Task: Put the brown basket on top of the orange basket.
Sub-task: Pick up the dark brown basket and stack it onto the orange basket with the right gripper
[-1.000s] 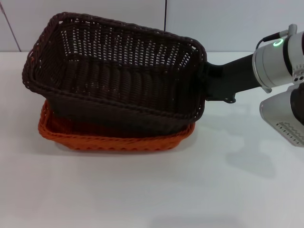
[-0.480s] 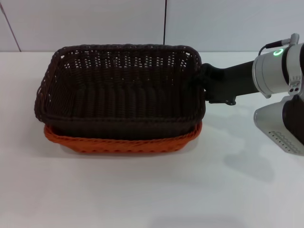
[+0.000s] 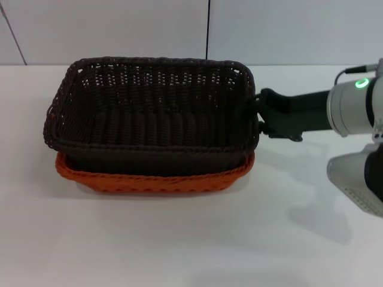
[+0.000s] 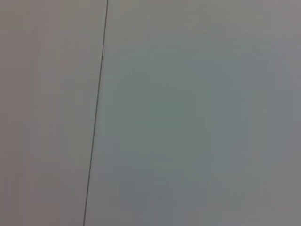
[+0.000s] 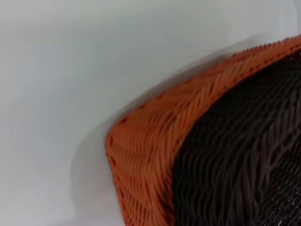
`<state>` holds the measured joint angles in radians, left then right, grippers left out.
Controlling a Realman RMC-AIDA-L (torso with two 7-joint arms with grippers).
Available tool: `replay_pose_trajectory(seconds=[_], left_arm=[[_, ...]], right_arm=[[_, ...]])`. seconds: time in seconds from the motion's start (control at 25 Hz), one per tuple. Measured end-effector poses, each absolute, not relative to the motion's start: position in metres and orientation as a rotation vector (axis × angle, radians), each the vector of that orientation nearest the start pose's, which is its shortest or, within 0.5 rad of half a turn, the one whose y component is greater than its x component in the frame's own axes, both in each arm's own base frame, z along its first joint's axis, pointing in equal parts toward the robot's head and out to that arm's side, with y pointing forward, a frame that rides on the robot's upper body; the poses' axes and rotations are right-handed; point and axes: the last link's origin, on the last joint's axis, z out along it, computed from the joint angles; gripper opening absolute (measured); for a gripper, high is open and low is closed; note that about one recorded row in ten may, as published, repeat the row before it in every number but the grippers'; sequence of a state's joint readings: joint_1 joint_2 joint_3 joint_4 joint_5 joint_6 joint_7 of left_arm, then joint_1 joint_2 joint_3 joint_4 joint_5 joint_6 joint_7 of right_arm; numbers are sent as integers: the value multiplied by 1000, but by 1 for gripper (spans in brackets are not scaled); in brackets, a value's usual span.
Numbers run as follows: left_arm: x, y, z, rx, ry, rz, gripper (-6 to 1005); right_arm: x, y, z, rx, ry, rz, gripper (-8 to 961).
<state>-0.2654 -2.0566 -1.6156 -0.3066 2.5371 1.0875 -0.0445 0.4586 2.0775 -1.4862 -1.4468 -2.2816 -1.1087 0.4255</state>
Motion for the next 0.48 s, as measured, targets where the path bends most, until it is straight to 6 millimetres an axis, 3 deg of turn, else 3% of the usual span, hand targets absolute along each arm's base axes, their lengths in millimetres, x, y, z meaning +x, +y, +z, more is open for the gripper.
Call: replay_pose_trajectory(seconds=[0.32, 0.48], left_arm=[[-405, 298, 84, -1032, -633, -559, 767], [-403, 298, 83, -1036, -627, -564, 767]], right_arm=[[156, 352, -9, -1987, -1783, -540, 471], [162, 345, -10, -1985, -1757, -547, 560]])
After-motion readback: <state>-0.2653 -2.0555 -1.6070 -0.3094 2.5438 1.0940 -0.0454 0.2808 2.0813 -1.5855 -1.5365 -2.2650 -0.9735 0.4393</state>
